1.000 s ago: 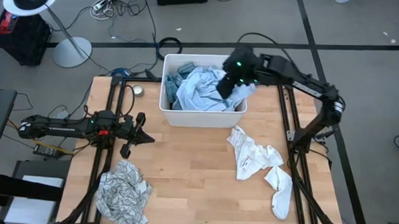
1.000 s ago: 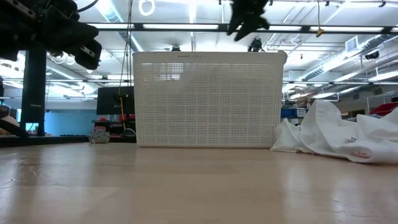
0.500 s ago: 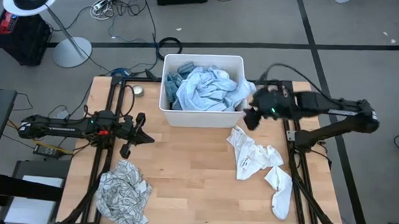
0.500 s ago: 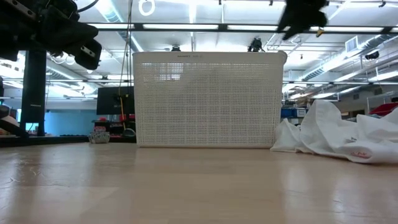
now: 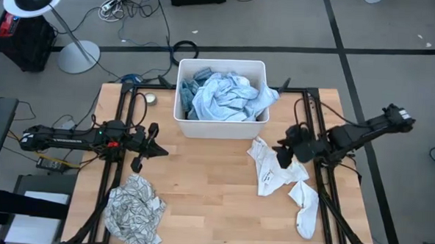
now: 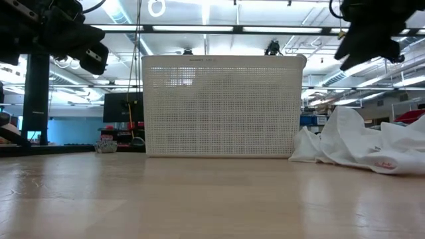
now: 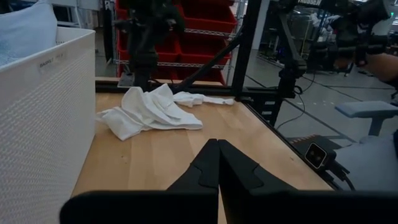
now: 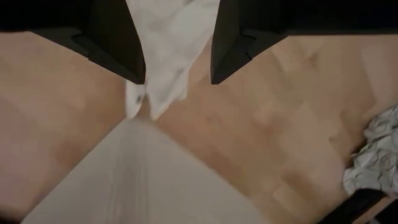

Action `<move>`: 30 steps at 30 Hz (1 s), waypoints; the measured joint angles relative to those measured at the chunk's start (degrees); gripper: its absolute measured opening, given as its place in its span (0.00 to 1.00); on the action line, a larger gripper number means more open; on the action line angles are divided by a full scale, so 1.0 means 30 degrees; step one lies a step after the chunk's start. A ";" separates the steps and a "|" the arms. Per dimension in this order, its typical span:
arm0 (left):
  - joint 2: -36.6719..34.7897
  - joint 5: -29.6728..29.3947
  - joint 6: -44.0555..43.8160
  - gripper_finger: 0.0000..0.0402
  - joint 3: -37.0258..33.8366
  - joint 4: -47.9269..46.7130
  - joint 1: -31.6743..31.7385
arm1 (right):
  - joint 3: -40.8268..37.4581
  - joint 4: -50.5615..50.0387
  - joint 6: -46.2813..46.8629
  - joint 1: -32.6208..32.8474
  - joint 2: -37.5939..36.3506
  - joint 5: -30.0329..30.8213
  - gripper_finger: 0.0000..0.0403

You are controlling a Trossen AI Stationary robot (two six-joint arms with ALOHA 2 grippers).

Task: Sort clothes
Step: Put the white underwear into the laundry bin

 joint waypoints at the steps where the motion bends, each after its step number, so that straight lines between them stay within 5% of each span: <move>1: 0.0000 -0.0002 -0.0006 0.01 0.0000 -0.0006 -0.0005 | -0.0223 0.0007 0.0591 0.0486 0.0000 0.0094 0.45; 9: 0.0000 -0.0002 -0.0005 0.01 0.0000 -0.0158 0.0002 | -0.1023 -0.0677 0.3885 0.3268 0.0191 0.0515 0.45; 21: 0.0007 -0.0009 0.0000 0.01 0.0000 -0.0408 -0.0001 | -0.1194 -0.2116 0.3267 0.3782 0.2529 0.1891 0.45; 30: 0.0007 -0.0009 0.0000 0.01 0.0000 -0.0412 -0.0002 | -0.4189 0.1905 0.2846 0.3736 0.3765 0.2270 0.43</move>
